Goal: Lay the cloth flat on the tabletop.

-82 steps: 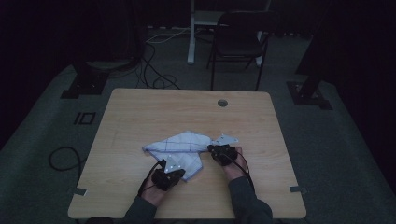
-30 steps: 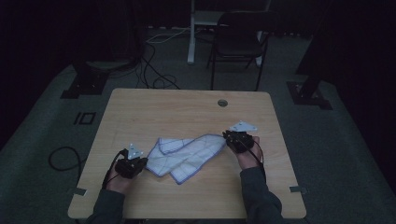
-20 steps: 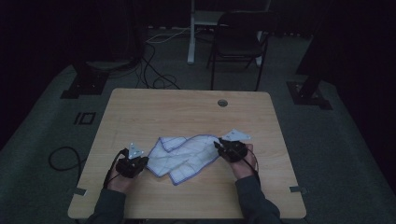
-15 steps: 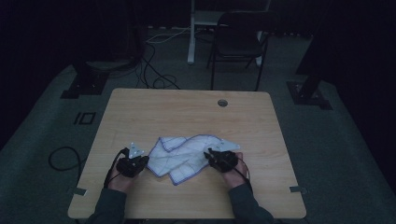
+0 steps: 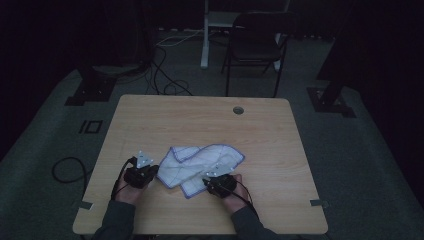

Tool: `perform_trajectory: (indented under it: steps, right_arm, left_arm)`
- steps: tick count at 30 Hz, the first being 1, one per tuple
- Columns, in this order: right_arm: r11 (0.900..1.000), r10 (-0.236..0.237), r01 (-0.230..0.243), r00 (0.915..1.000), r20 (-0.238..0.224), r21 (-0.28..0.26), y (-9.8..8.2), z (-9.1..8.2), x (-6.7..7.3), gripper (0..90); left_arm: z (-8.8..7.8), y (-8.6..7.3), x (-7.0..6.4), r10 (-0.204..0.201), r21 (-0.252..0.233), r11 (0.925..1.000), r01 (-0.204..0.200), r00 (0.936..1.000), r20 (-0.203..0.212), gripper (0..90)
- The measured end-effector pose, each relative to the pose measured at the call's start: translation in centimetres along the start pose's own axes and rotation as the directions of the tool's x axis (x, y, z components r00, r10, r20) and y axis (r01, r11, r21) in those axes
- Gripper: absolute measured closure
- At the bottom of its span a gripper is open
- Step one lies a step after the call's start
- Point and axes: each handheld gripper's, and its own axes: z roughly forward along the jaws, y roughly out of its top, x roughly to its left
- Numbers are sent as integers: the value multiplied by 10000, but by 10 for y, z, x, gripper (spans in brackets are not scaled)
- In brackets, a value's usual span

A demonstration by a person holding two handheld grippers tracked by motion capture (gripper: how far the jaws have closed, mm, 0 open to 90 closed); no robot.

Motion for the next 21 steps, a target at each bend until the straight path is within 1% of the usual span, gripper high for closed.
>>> perform_trajectory:
  steps: [2,8,11,13,16,21]
  right_arm:
    - [10000,-58,58,10000,78,13,-1,-1,-1,675]
    - [9997,244,-245,9997,47,65,-9,-9,-9,668]
    - [9996,284,-286,9995,154,71,-12,-12,-12,668]
    - [9990,435,-437,9988,229,92,-18,-18,-18,668]
    - [9983,552,-557,9980,301,154,-22,-23,-24,668]
    - [9969,739,-747,9966,356,229,-29,-30,-31,668]
  left_arm:
    - [0,0,1,-101,-7,9999,101,9999,-22,893]
    - [0,-1,2,-138,-32,9999,137,9999,-75,893]
    - [1,-2,2,-131,47,9999,132,9998,-132,893]
    - [2,-3,1,-101,120,9999,102,9998,-144,893]
    - [2,-4,0,-107,196,9997,108,9999,-76,892]
    - [2,-8,-4,57,363,9993,-59,10000,50,887]
